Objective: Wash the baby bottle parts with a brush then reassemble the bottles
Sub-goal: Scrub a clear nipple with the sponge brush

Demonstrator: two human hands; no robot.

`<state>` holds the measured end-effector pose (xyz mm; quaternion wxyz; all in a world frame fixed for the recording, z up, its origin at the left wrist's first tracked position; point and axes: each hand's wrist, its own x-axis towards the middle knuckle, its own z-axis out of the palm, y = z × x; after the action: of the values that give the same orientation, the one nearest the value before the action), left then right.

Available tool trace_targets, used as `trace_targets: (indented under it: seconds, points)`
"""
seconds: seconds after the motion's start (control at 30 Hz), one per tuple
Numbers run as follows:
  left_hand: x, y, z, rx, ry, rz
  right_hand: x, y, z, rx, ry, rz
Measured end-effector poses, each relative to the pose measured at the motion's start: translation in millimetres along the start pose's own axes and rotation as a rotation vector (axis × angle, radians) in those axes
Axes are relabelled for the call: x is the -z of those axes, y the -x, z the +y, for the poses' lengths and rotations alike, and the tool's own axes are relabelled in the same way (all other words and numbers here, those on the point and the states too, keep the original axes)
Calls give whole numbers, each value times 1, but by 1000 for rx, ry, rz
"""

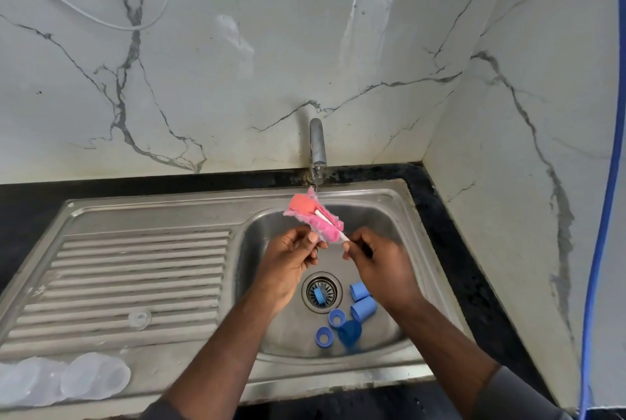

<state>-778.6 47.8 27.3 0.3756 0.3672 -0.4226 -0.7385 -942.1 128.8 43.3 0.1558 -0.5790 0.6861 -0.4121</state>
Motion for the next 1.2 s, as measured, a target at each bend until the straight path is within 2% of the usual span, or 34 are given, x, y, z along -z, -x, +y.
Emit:
trace_targets:
  seconds: [0.13,0.23,0.3,0.43,0.6,0.73,0.8,0.9,1.07,1.2]
  points:
    - [4,-9,9,-14,196,86,2,6,8,-27,-32,-15]
    - [0,-8,5,-12,88,23,1,4,8,-40,-36,6]
    - [-4,-7,1,-7,99,7,0,0,6,-47,-34,22]
    - [-1,-11,5,-34,347,84,1,10,12,-82,-46,-10]
    - [-12,-6,-6,10,221,-8,3,0,13,-105,-1,50]
    - [-12,-9,-3,-4,373,74,5,6,15,-110,-22,-16]
    - [-12,-9,-4,-12,351,64,5,12,19,-127,-39,-44]
    - [-22,-7,-12,-19,250,37,7,6,20,-133,-39,1]
    - [-27,-17,-9,-135,373,133,8,12,22,-203,-54,-59]
    - [-36,-19,-16,-205,270,133,13,11,26,-227,-58,-38]
